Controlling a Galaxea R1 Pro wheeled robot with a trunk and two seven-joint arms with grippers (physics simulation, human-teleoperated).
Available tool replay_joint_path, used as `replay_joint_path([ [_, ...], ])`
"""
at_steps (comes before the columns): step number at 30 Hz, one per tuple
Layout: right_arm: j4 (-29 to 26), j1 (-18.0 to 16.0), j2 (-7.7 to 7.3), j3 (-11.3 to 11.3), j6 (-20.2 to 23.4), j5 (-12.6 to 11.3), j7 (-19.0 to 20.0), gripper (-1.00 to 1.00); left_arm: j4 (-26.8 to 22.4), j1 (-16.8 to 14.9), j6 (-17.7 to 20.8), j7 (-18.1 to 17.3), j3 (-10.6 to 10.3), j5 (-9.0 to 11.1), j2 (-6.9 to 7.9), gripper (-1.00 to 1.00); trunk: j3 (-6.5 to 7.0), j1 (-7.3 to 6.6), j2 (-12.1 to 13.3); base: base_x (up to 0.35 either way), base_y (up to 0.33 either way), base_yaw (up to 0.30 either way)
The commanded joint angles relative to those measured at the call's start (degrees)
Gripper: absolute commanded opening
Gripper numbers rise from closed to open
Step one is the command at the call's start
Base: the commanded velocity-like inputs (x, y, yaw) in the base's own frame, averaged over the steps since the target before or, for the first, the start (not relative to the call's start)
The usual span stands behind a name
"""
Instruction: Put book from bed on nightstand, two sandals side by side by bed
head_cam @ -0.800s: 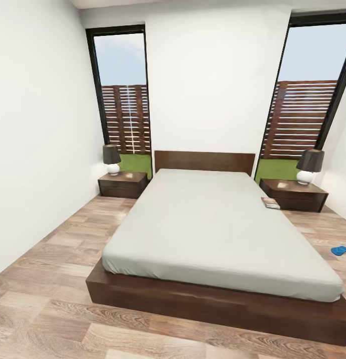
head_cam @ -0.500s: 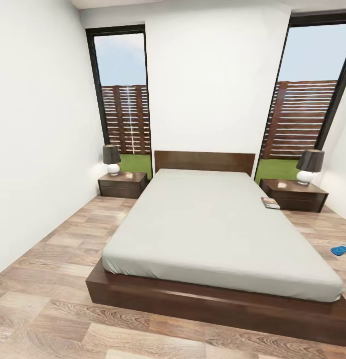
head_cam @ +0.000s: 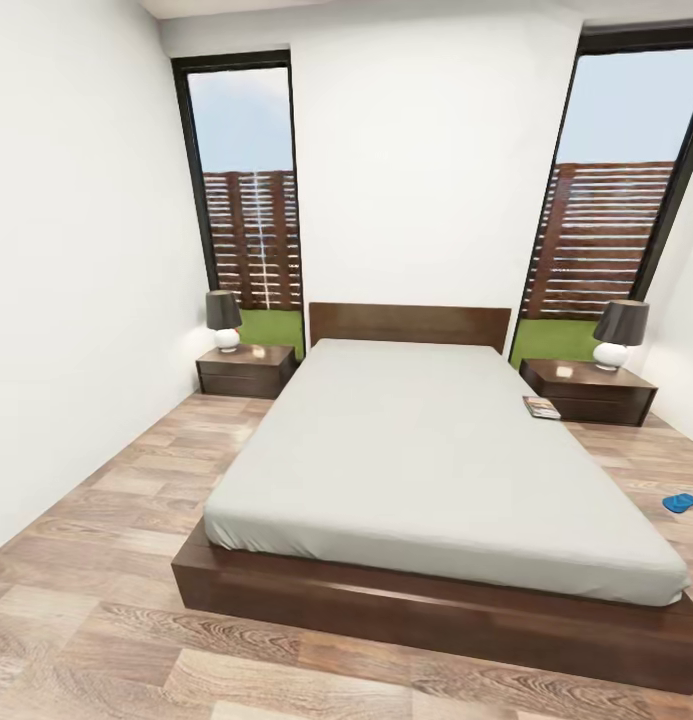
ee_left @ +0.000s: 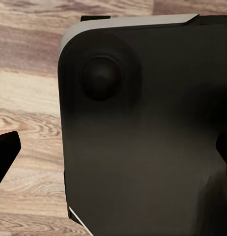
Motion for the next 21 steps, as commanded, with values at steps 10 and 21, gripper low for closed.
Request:
replay_joint_path([
  [10,0.03,-0.03,-0.61,-0.05,0.08,-0.1,3.34,1.0,-0.04,-0.01,-0.11,-0.02,0.0,0.02,0.0,1.0,0.27,0.0,-0.02,0.0,0.0,-0.178],
  [21,0.19,-0.03,-4.07,-0.33,0.09,-1.1,6.87,1.0,-0.04,-0.01,-0.11,-0.02,0.07,0.02,0.0,1.0,0.75,0.0,-0.02,0.0,0.0,-0.277],
])
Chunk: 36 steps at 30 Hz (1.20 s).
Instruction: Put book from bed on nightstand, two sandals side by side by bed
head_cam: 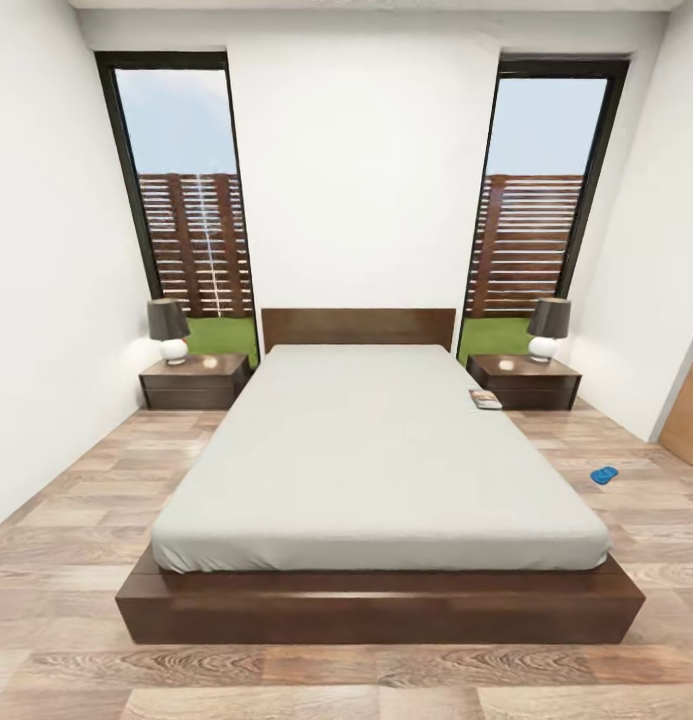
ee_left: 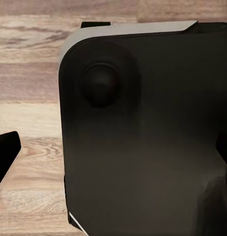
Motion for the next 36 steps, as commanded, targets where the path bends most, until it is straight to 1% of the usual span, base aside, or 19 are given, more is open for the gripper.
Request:
replay_joint_path([
  [1,0.06,-0.03,-6.93,-0.02,0.01,-0.45,29.68,1.0,0.0,-0.01,-0.11,-0.02,0.02,0.02,0.0,1.0,0.01,0.0,-0.02,0.0,0.0,-0.275],
  [3,0.15,-0.03,-8.34,-0.08,0.01,-2.74,29.61,1.0,0.0,-0.01,-0.11,-0.02,0.02,0.02,0.0,1.0,0.11,0.0,-0.02,0.0,0.0,-0.275],
  [4,0.18,-0.03,-8.75,-0.04,-0.02,-4.12,29.58,1.0,0.0,-0.01,-0.11,-0.02,0.02,0.02,0.0,1.0,0.17,0.0,-0.02,0.0,0.0,-0.273],
  [6,0.21,-0.03,-9.22,0.0,-0.05,-5.77,29.56,1.0,0.0,-0.01,-0.11,-0.02,0.02,0.02,0.0,1.0,0.27,0.0,-0.02,0.0,0.0,-0.272],
  [10,0.21,-0.03,-9.65,0.03,-0.07,-7.05,29.54,1.0,-0.02,-0.01,-0.11,-0.02,0.02,0.02,0.0,1.0,0.49,0.0,-0.02,0.0,0.0,-0.267],
  [16,0.22,-0.02,-9.83,0.05,-0.08,-7.62,29.53,1.0,-0.38,-0.01,-0.35,-0.02,0.03,-0.05,0.0,1.0,0.82,0.0,-0.02,0.0,0.0,-0.258],
  [23,0.22,-0.02,-9.82,0.07,-0.08,-7.67,29.53,1.0,-0.97,-0.01,-1.73,-0.02,0.03,0.0,0.0,1.0,1.23,0.0,-0.02,0.0,0.0,-0.251],
  [31,0.22,-0.02,-9.81,0.05,-0.08,-7.68,29.49,1.0,-1.62,-0.01,-2.02,-0.02,0.03,0.02,0.0,1.0,1.74,0.0,-0.02,0.0,0.0,-0.236],
  [36,0.22,-0.02,-9.83,0.05,-0.09,-7.68,29.48,1.0,-4.05,-0.01,-2.04,-0.02,0.03,0.02,0.0,1.0,2.07,0.0,-0.02,0.0,0.0,-0.221],
])
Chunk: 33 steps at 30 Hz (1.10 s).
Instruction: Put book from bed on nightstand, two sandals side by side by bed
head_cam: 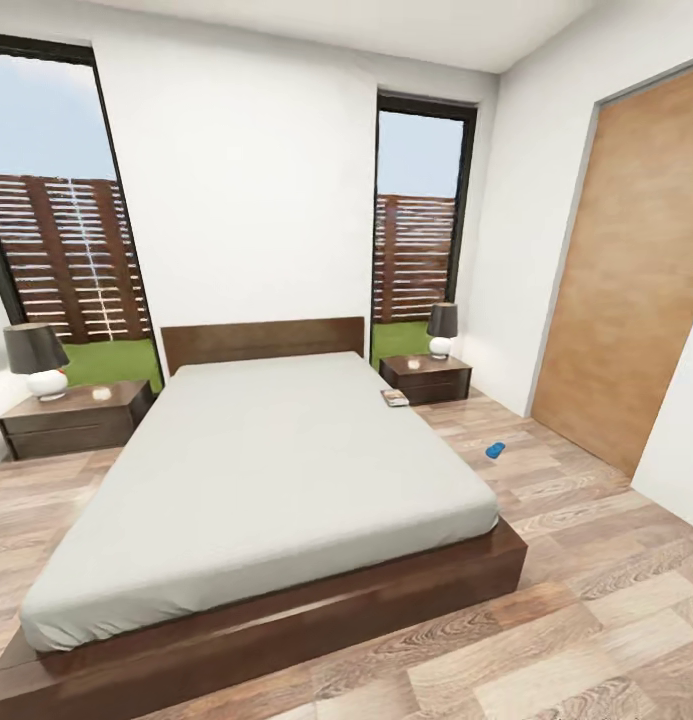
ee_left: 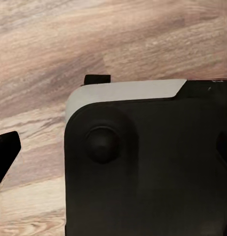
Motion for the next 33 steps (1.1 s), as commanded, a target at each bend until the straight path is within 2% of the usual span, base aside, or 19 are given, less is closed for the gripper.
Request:
replay_joint_path([
  [1,0.07,-0.03,-0.03,0.05,0.0,-0.34,0.23,1.0,-0.38,0.0,-0.16,-0.02,0.01,0.02,0.0,1.0,0.02,0.0,-0.02,0.0,0.0,-0.217],
  [10,0.07,-0.03,-0.06,-0.05,-0.07,-0.49,0.18,1.0,-5.68,0.0,-0.25,-0.02,0.01,-0.03,0.0,1.0,0.62,0.0,-0.02,0.0,0.0,-0.214],
  [13,0.05,-0.03,-0.06,-0.33,-0.13,-0.57,0.18,1.0,-9.16,0.0,-0.62,0.02,0.01,-0.06,0.0,1.0,0.83,0.0,-0.02,0.0,0.0,-0.212],
  [14,0.03,-0.03,-0.03,-0.72,-0.16,-0.58,0.18,1.0,-10.75,0.0,-0.74,0.03,0.0,-0.05,-0.02,1.0,0.89,0.0,-0.02,0.0,0.0,-0.212],
  [15,0.0,-0.03,-0.01,-2.11,-0.26,-0.6,0.18,1.0,-13.29,0.0,-0.87,0.0,-0.04,-0.05,-0.25,1.0,0.96,0.0,-0.02,0.0,0.0,-0.208],
  [17,-0.01,-0.03,0.0,-3.34,-0.37,-0.6,0.18,1.0,-14.39,0.0,-0.95,-0.01,-0.06,-0.09,-1.03,1.0,1.09,0.0,-0.02,0.0,0.0,-0.197],
  [23,-0.08,-0.04,0.01,-4.94,-0.5,-0.61,0.18,1.0,-15.5,-0.03,-1.1,-0.02,-0.07,-0.23,-2.53,1.0,1.45,0.0,-0.02,0.0,0.0,-0.152],
  [30,-0.1,-0.03,0.01,-5.17,-0.52,-0.61,0.16,1.0,-15.62,-0.09,-1.13,-0.02,-0.07,-0.25,-2.82,1.0,1.76,0.0,-0.02,0.0,0.0,-0.101],
  [33,-0.11,-0.03,0.01,-5.93,-0.52,-0.61,0.17,1.0,-16.18,-0.14,-1.13,-0.02,-0.07,-0.25,-2.87,1.0,1.88,0.0,-0.02,0.0,0.0,-0.087],
])
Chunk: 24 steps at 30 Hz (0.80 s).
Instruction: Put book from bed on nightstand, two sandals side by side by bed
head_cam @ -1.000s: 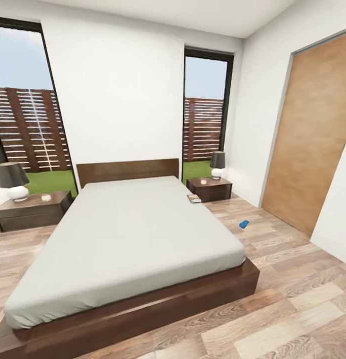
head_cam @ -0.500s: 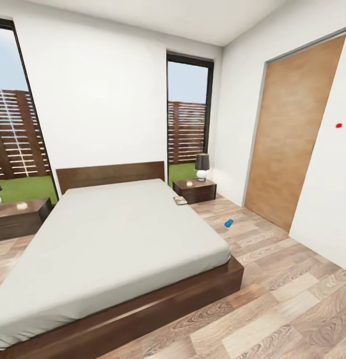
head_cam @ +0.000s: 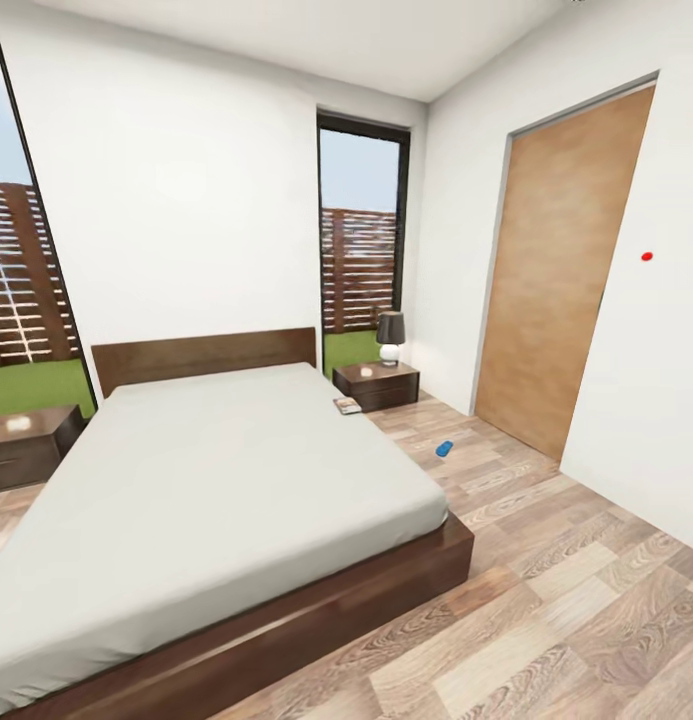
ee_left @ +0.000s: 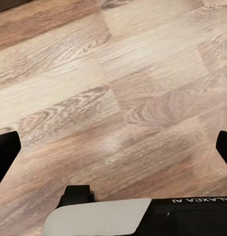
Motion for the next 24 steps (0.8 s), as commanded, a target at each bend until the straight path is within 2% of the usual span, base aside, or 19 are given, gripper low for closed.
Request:
replay_joint_path([
  [1,0.05,-0.02,-0.01,-1.07,-0.05,0.16,0.2,1.0,-0.61,-0.05,-0.14,-0.03,0.01,-0.01,-0.02,1.0,-0.01,0.0,-0.03,0.0,0.0,-0.086],
  [4,0.05,-0.02,-0.01,-2.44,-0.06,0.16,0.2,1.0,-1.6,-0.09,-0.11,-0.03,0.01,0.02,-0.03,1.0,0.11,0.0,-0.03,0.0,0.0,-0.086],
  [5,0.05,-0.02,-0.01,-3.76,-0.09,0.16,0.21,1.0,-2.33,-0.11,-0.1,-0.03,0.01,0.04,-0.13,1.0,0.15,0.0,-0.03,0.0,0.0,-0.085],
  [10,0.0,-0.02,-0.01,-7.57,-0.16,0.16,0.21,1.0,-3.76,-0.33,-0.12,-0.03,0.01,0.01,-1.21,1.0,0.33,0.0,-0.03,0.0,0.0,-0.078],
  [24,-0.28,-0.03,0.01,-8.55,-0.31,0.24,0.2,1.0,-5.01,-1.02,-0.11,-0.03,0.01,0.36,-1.56,1.0,0.6,0.0,-0.03,0.0,0.0,-0.054],
])
